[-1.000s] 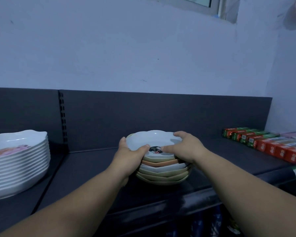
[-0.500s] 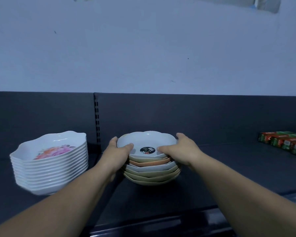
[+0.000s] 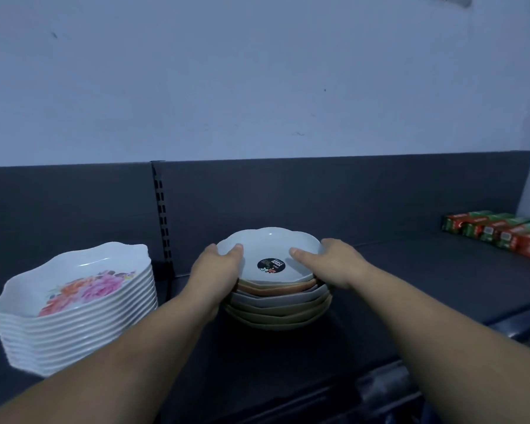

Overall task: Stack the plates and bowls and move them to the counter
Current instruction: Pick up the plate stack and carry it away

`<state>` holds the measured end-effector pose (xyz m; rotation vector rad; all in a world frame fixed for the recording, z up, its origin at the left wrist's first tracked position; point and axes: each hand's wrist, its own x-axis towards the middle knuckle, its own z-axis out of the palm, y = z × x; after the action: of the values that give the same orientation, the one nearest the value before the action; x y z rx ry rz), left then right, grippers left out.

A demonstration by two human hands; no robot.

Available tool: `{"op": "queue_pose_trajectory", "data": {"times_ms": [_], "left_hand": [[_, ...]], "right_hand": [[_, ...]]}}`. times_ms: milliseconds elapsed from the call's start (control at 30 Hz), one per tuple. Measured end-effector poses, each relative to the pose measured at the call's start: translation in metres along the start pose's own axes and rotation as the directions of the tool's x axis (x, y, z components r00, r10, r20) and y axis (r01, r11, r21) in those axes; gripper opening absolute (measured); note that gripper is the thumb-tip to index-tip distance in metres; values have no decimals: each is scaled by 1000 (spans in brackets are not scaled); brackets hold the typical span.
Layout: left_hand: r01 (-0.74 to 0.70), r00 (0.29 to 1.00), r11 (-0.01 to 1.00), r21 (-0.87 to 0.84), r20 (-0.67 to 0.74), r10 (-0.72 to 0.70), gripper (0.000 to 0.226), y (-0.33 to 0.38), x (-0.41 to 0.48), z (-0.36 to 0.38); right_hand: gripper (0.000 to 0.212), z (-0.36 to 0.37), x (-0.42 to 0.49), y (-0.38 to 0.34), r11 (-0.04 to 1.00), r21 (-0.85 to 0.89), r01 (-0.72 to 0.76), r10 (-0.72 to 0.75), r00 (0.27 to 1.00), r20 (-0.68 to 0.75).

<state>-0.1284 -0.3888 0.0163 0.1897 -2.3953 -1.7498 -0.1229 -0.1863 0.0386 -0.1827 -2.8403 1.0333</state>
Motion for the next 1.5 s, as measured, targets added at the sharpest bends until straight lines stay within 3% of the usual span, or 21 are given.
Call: {"op": "queue_pose_trajectory", "data": {"times_ms": [200, 300, 633, 733, 833, 967, 1000, 1100, 1167, 1233, 1333, 1500], "left_hand": [[22, 1000, 999, -37, 1, -22, 50, 2, -2, -6], [36, 999, 998, -43, -12, -37, 50, 6, -8, -5], [3, 997, 991, 135, -75, 7, 74, 10, -26, 7], [-1, 998, 992, 129, -60, 8, 69, 11, -27, 13], [-2, 997, 986, 166, -82, 16, 84, 11, -23, 15], [27, 996, 972, 235, -93, -5, 109, 16, -25, 15], [25, 996, 962, 272, -89, 0, 112, 17, -26, 15], [-47, 991, 855, 516, -83, 105, 93, 20, -30, 14], [-183, 970, 724, 665, 3, 243, 67, 26, -37, 17], [-285, 958, 712, 641, 162, 238, 50, 35, -47, 21], [-307, 926, 797, 520, 357, 124, 37, 44, -55, 20], [-376, 876, 753, 540, 472, 99, 28, 44, -55, 17]], "right_hand": [[90, 3, 2, -6, 994, 104, -29, 36, 997, -64], [95, -1, 2, -14, 989, 146, -16, 27, 997, -72], [103, -12, 1, -6, 996, 80, 44, -57, 982, 177], [94, -15, 1, 3, 977, 104, 185, -205, 948, 243], [80, -18, 3, 7, 958, -4, 286, -272, 917, 292], [119, -16, 7, 9, 968, -85, 237, -203, 935, 290], [121, -15, 8, 10, 969, -67, 237, -208, 933, 293], [99, -21, 2, 17, 968, 38, 246, -246, 921, 301], [107, -22, 0, 26, 974, 104, 202, -225, 917, 331], [120, -22, -1, 33, 972, 162, 169, -219, 904, 368], [131, -23, 1, 41, 958, 239, 159, -243, 891, 383], [124, -26, 5, 52, 930, 354, 103, -265, 853, 449]]}}
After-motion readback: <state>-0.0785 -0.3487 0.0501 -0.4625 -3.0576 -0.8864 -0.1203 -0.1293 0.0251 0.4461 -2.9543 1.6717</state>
